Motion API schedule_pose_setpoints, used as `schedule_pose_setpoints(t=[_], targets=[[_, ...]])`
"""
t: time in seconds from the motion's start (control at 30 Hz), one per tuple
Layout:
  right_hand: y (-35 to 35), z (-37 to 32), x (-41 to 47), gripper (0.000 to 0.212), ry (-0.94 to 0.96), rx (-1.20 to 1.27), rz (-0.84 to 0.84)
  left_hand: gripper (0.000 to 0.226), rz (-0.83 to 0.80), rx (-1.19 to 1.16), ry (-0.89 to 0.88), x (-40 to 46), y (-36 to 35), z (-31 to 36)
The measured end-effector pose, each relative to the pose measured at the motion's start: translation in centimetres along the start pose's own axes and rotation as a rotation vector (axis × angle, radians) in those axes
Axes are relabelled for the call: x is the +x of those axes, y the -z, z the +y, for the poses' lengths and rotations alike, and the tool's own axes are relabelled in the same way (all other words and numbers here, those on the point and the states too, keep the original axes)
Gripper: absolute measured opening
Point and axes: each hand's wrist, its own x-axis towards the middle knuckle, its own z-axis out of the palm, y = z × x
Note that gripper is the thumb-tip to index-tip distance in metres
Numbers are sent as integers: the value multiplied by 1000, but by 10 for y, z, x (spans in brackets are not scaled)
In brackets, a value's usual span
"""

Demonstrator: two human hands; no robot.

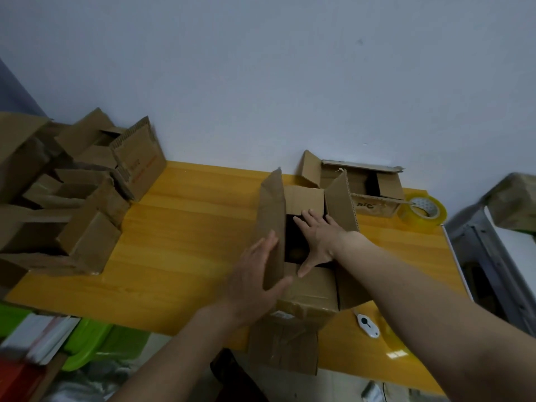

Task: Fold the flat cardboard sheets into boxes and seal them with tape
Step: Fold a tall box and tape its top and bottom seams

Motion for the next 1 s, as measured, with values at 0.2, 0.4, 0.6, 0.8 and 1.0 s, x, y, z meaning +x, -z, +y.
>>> schedule_pose_setpoints(t=[0.2,0.4,0.6,0.8,1.0], targets=[[1,20,-28,82,11,68,550,100,-357,484,86,8,-30,-22],[-26,25,-62,60,-260,1286,605,102,-357,470,201,7,-37,-20],[-69,-18,-66,84,-166,1400,227,108,-312,367,346,-9,-51,-5],[-85,-18,-49,74,-116,974,137,117,-250,395,414,-31,-69,4],[-65,-6,-24,82,43,755,59,105,-351,530,259,-53,-46,2]])
